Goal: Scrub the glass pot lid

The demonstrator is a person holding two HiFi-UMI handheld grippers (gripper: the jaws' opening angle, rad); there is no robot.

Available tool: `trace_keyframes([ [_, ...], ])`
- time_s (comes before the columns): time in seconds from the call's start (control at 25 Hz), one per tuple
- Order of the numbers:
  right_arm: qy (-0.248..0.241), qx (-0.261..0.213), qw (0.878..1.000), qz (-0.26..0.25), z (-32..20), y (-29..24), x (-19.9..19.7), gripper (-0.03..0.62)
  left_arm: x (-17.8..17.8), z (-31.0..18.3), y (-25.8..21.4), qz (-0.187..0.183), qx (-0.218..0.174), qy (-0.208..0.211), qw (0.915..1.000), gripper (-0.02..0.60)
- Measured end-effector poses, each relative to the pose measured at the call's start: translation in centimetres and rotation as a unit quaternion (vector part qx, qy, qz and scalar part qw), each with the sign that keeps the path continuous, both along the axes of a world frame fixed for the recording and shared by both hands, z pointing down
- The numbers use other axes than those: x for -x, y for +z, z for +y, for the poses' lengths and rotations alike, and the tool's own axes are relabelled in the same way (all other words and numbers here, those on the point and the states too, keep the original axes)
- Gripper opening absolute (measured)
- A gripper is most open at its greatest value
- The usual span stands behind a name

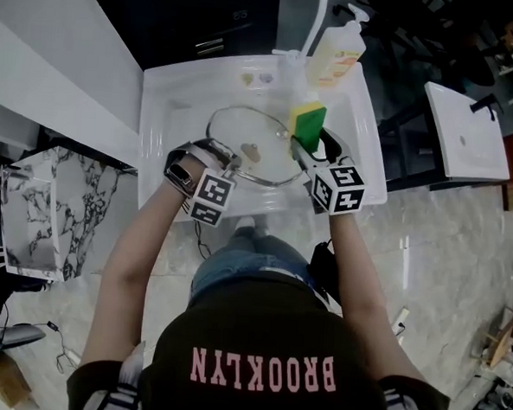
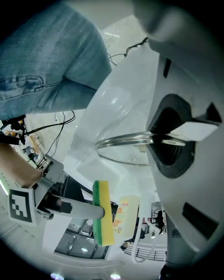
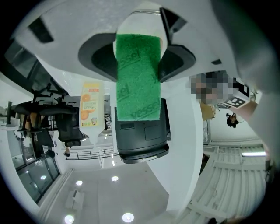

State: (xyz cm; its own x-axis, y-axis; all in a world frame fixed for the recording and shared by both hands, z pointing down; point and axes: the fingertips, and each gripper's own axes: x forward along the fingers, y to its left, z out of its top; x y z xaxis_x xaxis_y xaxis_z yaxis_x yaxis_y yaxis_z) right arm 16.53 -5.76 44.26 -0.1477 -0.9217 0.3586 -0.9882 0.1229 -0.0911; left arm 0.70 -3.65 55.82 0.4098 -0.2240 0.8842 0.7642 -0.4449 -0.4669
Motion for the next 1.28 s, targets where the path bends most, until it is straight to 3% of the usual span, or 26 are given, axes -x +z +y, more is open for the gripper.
trace_keyframes([
  [0.44, 0.02, -0.018, 1.0, 0.014, 1.5, -1.0, -0.9, 0.273, 0.1, 0.1, 0.4, -0.014, 0.003, -0.03, 0.9995, 0.034],
  [0.68, 0.007, -0.051, 0.997, 0.053, 1.4, -2.7, 0.1, 0.273, 0.2, 0.1, 0.3, -0.014, 0.017, -0.048, 0.9986, 0.034],
  [0.88, 0.029, -0.073, 0.992, 0.1, 1.9, -3.5, -0.2, 0.273, 0.2, 0.2, 0.2, -0.01, 0.033, -0.057, 0.9978, 0.037],
  [1.28, 0.052, -0.069, 0.991, 0.102, 3.0, -3.0, -1.4, 0.273, 0.3, 0.2, 0.1, -0.007, 0.043, -0.059, 0.9973, 0.038],
])
